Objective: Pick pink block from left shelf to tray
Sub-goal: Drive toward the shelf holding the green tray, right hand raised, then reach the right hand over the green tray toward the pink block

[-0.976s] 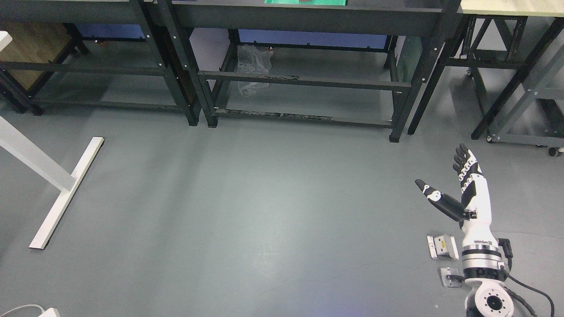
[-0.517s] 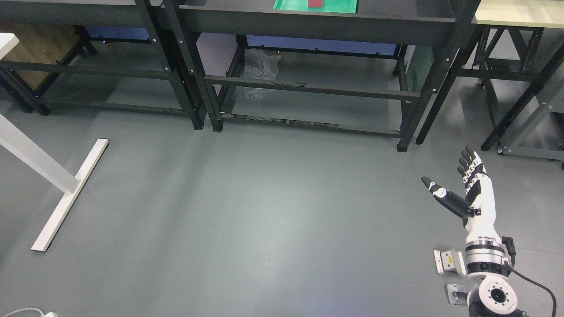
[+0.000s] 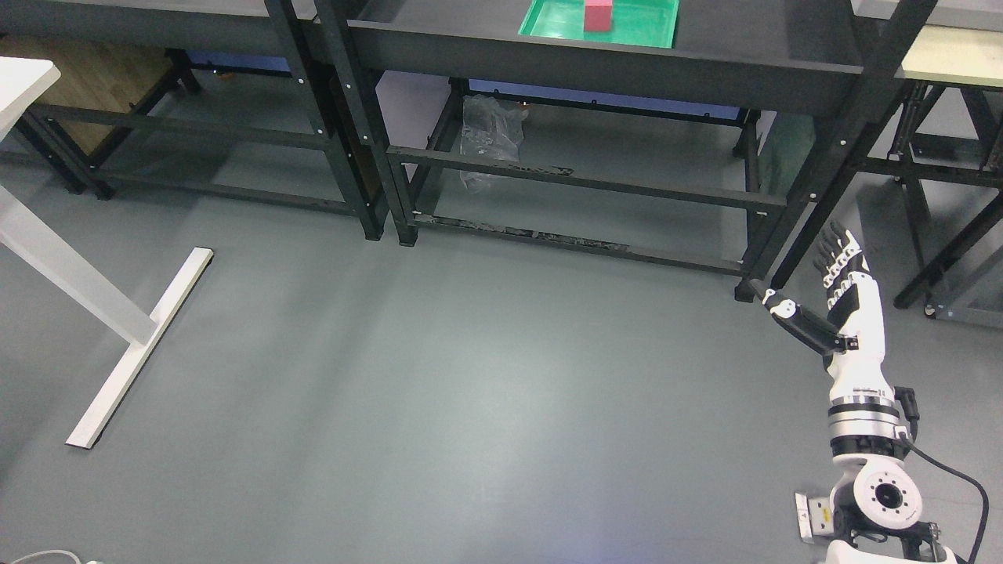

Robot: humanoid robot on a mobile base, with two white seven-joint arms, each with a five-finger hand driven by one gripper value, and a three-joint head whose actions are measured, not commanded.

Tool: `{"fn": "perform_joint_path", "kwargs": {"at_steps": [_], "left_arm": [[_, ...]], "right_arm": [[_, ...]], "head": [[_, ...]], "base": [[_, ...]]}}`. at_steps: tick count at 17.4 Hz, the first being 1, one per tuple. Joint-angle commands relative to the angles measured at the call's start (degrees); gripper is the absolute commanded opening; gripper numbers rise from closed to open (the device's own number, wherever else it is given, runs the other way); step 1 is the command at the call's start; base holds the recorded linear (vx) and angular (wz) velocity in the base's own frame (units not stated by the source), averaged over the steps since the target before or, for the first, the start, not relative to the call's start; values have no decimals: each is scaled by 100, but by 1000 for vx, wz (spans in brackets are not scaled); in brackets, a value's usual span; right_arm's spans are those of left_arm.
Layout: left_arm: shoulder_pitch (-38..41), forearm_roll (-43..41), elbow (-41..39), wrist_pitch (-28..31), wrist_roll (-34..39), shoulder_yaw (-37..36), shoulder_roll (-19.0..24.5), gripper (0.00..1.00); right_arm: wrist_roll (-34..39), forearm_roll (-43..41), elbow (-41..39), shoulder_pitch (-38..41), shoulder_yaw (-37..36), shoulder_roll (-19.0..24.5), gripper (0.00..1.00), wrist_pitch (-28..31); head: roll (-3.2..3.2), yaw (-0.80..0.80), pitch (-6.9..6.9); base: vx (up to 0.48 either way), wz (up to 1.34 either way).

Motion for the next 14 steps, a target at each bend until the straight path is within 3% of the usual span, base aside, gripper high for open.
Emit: {"fn": "perform_joint_path", "kwargs": {"at_steps": [1,2,3,5,6,7,11,14], "left_arm": [[-185,0,-100,-4,0,0,100,100],[-185,0,-100,-4,0,0,100,100],[-185,-9,-100,-4,0,0,100,100],[-185,-9,-100,-4,0,0,100,100],[-185,0,-100,-4,0,0,100,100],[-185,-9,-100,-4,0,0,100,100],[-185,-9,-100,-4,0,0,100,100],[-185,0,-100,-4,0,0,100,100]], "right_arm": [[-182,55,49,6,116,-100,100,-103],[-374,413,41,-55,116,-100,100,-103],[-716,1470,41,-134,116,-100,99,-86],[-1384,5143,49,-319,291,-100,99,246],[-1422,7077,49,-380,631,-100,99,718],[-1396,8271,49,-407,948,-100,100,1175],[-1509,7100,-29,-364,1039,-100,100,1181],[-1537,7219,-21,-416,943,-149,100,978]], "head": [[0,0,0],[0,0,0],[0,0,0],[0,0,0],[0,0,0],[0,0,0],[0,0,0],[0,0,0]], "base": [[181,136],[193,128],[193,128],[164,88],[211,14],[211,14],[217,-212],[213,-187]]}}
